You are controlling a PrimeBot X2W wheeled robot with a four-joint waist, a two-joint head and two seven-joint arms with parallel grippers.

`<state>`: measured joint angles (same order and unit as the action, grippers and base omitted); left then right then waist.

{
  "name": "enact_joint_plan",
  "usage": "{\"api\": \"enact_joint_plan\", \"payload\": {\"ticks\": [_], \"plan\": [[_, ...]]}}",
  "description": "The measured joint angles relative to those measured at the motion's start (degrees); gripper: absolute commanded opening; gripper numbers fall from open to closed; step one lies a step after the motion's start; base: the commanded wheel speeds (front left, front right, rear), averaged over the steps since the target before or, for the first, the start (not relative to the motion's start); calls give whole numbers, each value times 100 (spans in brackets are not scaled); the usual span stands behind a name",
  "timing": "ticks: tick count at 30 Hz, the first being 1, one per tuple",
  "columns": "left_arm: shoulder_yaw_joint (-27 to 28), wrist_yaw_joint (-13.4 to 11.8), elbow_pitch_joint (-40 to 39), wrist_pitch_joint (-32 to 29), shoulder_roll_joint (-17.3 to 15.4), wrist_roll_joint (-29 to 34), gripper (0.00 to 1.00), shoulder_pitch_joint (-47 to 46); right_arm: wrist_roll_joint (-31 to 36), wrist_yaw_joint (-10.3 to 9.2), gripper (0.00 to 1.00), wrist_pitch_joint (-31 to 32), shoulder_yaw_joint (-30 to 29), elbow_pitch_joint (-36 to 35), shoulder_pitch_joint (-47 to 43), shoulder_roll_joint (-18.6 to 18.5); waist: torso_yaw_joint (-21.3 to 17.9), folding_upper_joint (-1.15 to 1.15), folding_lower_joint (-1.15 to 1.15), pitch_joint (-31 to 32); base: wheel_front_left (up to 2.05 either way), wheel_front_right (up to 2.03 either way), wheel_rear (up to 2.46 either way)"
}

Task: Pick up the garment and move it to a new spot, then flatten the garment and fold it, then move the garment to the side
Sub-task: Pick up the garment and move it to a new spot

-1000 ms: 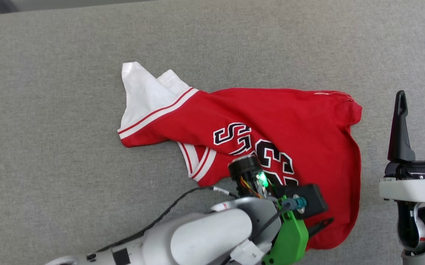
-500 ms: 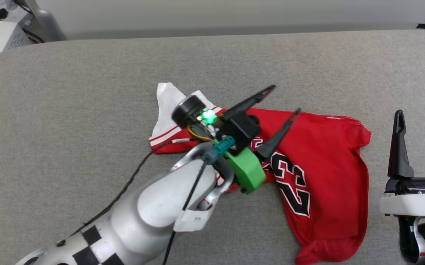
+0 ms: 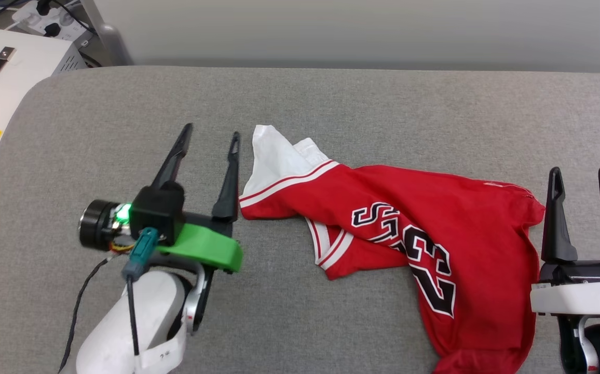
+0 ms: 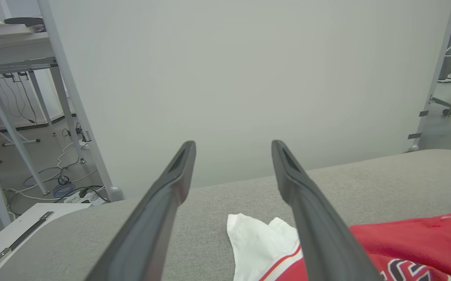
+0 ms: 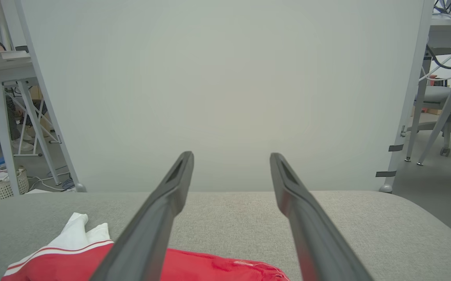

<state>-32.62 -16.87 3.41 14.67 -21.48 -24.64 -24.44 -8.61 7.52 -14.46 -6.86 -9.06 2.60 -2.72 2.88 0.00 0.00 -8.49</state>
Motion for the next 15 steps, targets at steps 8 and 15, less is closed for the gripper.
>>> {"api": "enact_joint_plan", "payload": {"ticks": [8,15], "plan": [[1250,-142,-231,0,241,528,100,1267,148,0,100,-1,200,85,-67,1,87,0,0,118,0,0,0],[1884,331,-226,0,708,942,100,2099,233,0,100,0,447,455,-319,2,134,0,0,324,0,0,0]]}}
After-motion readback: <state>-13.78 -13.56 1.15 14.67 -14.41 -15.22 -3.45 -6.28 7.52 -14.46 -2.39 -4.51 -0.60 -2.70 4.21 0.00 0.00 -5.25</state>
